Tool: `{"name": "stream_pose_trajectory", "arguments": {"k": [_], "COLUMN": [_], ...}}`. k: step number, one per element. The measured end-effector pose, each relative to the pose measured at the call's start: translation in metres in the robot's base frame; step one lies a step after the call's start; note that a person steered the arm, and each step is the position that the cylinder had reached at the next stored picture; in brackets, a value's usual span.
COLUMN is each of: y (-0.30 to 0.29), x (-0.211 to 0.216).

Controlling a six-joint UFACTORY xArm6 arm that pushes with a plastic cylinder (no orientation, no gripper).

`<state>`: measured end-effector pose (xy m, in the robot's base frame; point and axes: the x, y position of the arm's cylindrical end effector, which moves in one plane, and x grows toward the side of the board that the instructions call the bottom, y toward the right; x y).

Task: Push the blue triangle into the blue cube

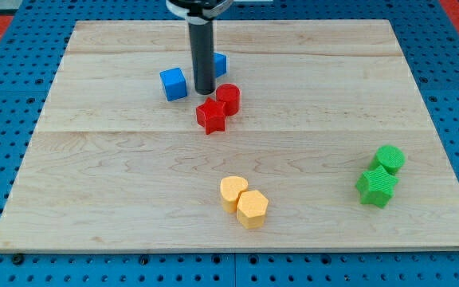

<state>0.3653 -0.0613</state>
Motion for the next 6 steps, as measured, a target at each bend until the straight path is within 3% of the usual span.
{"name": "stream_pose_trajectory", "arguments": {"k": [1, 3, 4, 5, 6], "y": [-0.069, -0.133, -0.096, 0.031, 0.116], "x": [-0.006, -0.081, -0.119, -0.137, -0.058]}}
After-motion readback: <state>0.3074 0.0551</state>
